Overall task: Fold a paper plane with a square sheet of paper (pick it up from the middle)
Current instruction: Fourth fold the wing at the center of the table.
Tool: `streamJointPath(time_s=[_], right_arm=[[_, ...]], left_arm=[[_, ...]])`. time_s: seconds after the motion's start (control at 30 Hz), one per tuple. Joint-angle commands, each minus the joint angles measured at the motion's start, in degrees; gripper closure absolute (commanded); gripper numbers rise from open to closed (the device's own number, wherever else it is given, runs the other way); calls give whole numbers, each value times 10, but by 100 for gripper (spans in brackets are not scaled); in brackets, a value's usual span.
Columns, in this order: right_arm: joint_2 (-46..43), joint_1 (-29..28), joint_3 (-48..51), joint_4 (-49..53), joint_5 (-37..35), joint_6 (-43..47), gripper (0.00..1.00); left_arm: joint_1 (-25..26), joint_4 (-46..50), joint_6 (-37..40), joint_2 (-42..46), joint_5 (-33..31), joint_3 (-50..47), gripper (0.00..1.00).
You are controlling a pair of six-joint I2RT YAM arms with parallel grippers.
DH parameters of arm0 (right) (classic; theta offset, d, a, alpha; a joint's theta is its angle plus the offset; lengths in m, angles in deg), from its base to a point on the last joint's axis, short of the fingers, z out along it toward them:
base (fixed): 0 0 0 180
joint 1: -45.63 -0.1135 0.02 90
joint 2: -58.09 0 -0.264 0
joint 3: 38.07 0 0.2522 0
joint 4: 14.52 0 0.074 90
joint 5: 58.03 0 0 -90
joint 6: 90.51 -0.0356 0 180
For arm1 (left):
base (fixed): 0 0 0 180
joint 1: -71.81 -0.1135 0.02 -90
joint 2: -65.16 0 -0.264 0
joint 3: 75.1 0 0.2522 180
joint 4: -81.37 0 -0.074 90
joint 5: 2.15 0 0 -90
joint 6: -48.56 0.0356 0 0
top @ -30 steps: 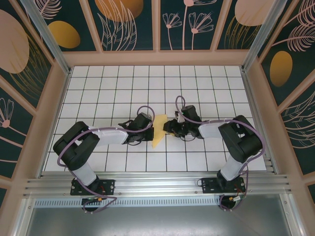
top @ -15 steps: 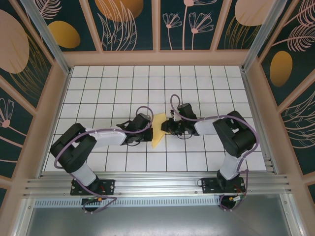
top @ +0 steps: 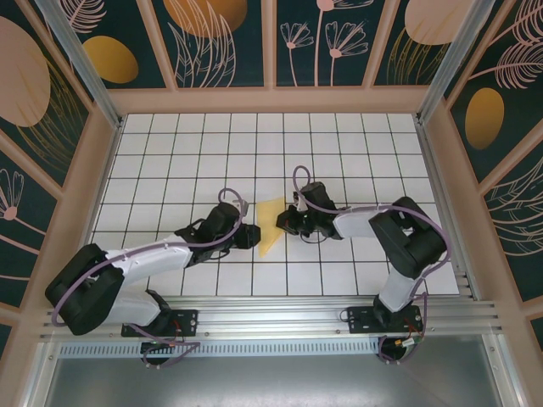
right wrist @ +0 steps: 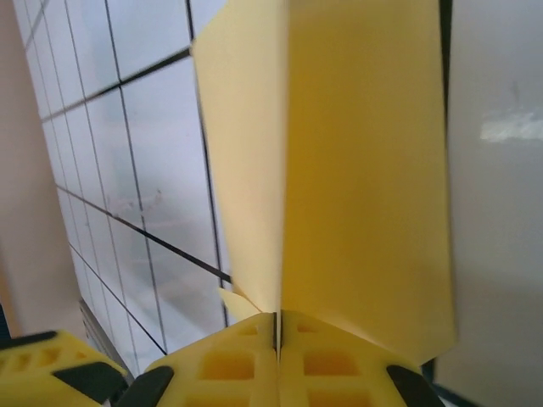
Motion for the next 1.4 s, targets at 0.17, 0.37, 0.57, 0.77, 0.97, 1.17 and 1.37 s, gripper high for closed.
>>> streamJointPath(time_s=[0.17,0.37,0.57,0.77,0.97,1.17,1.37], right_arm=[[-61,-54,41,-38,-145,-197,94],[-73,-79,49,-25,-191,-233,94],[-69,-79,48,-31,-171,-232,93],[-69,-77,44,-29,-162,-228,92],[-71,-76,44,-29,-158,-229,92],[-70,-73,42,-31,-153,-229,92],[-70,-72,38,-28,-148,-228,92]], left_arm=[[43,-20,24,10,-22,-8,54],[82,-21,27,-31,-71,4,51],[98,-27,36,-68,-105,20,50],[105,-29,31,-97,-131,34,50],[110,-29,35,-119,-134,46,56],[112,-25,28,-120,-145,39,55],[115,-25,31,-123,-148,36,57]])
